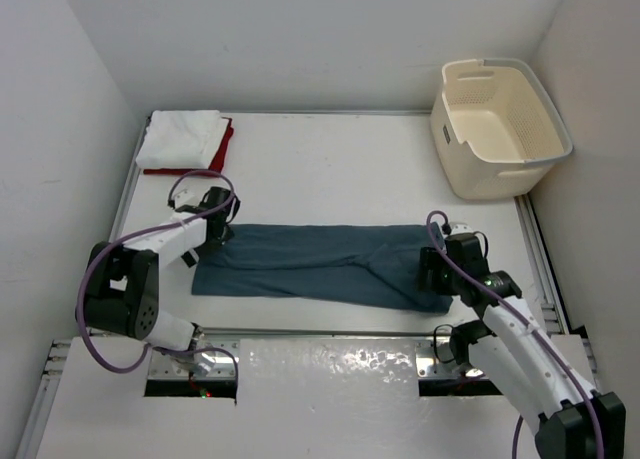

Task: Fold and stack the t-shirts
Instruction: Fold the other side of the tshirt into a rectangle, then rotate the tshirt 90 degrees

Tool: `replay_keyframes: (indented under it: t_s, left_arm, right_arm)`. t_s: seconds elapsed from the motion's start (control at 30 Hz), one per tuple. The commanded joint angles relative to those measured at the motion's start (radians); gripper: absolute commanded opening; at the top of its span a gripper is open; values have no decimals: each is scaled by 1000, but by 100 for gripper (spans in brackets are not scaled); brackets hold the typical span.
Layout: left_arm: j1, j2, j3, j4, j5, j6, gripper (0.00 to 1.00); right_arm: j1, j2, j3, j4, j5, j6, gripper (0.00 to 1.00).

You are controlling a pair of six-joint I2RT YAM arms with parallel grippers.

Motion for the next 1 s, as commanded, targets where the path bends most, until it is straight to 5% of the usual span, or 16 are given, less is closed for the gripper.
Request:
replay_keyframes:
  t_s: [0.0, 0.03, 0.17, 0.37, 0.57, 0.73, 0.97]
  left_arm:
    - [-5, -68, 46, -132, -51, -48, 90]
    - [-5, -74, 63, -164, -60, -53, 97]
    - [-5, -97, 175, -203, -19, -24, 100]
    - [-79, -67, 236, -3, 116, 73, 100]
    - [-96, 65, 173, 108, 304, 119, 100]
    - [-99, 125, 46, 108, 344, 107, 100]
    - [-169, 107, -55, 50, 378, -3, 100]
  right_arm:
    - [4, -24, 9, -67, -86, 44, 92]
    - [4, -28, 21, -75, -74, 29, 99]
    - [4, 0, 87, -56, -39, 17, 99]
    - [4, 127, 121, 121, -94, 46, 99]
    - [5, 328, 104, 322, -165, 112, 99]
    - [5, 559, 145, 373, -50, 139, 99]
    - [2, 944, 393, 392, 4, 106, 99]
